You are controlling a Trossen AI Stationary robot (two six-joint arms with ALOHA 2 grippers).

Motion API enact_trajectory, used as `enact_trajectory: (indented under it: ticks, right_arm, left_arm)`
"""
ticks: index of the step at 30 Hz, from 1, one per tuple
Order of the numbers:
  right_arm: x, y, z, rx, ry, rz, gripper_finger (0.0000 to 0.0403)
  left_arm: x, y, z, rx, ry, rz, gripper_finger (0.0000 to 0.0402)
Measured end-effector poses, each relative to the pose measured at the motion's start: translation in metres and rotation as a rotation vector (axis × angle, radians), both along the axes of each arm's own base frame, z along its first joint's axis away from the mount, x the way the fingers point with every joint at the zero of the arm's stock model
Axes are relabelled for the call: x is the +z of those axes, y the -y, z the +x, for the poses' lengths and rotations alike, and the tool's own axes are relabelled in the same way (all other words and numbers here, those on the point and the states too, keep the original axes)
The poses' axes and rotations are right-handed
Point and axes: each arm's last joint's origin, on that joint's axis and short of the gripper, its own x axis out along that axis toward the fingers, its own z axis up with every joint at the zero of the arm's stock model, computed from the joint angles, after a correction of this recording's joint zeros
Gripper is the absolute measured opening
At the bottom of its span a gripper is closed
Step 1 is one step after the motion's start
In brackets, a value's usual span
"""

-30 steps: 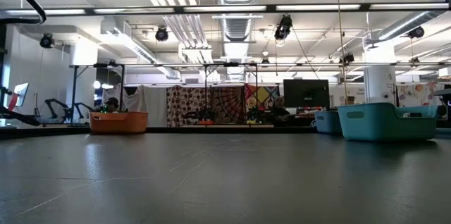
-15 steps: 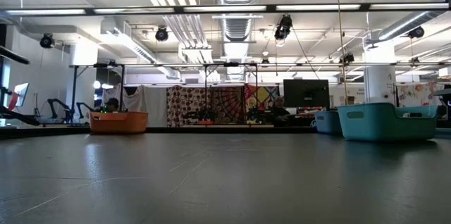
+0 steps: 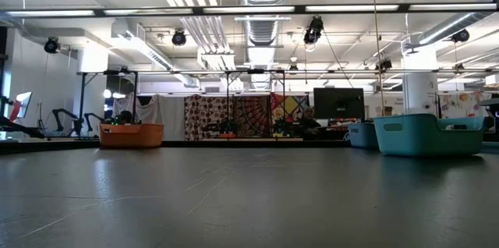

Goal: Sort rubber bands into baskets
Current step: Put the orange rubber band into the green bin

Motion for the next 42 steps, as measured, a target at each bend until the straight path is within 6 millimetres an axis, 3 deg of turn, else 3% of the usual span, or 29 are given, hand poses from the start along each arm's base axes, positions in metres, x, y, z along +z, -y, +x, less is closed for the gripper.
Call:
enact_trajectory:
  ticks: [4,8,19,25,35,38,42]
  right_arm:
    - [0.000,0.000,0.000,0.020,-0.020,-0.026,0.0217]
    - [0.000,0.000,0.001,0.031,-0.016,-0.013,0.0217]
    - [0.003,-0.005,0.003,0.144,-0.009,0.085,0.0217]
    - [0.005,-0.006,0.002,0.152,-0.009,0.085,0.0217]
    - [0.034,-0.010,0.002,0.295,0.054,0.177,0.0217]
    - [0.037,-0.009,0.001,0.346,0.023,0.098,0.0217]
    - [0.033,-0.009,0.001,0.421,-0.058,0.009,0.0217]
  left_arm:
    - [-0.020,0.003,-0.003,-0.009,-0.063,0.071,0.0255]
    - [-0.027,0.008,0.000,-0.026,-0.093,0.081,0.0214]
    - [-0.025,0.021,0.012,-0.048,-0.008,0.121,0.0012]
    - [-0.017,0.024,0.016,-0.070,0.035,0.134,0.0006]
    - [0.027,0.016,0.042,-0.138,0.415,0.341,0.0000]
    - [0.044,-0.003,0.067,-0.153,0.538,0.366,0.0000]
    - [0.072,-0.046,0.106,-0.072,0.634,0.388,0.0000]
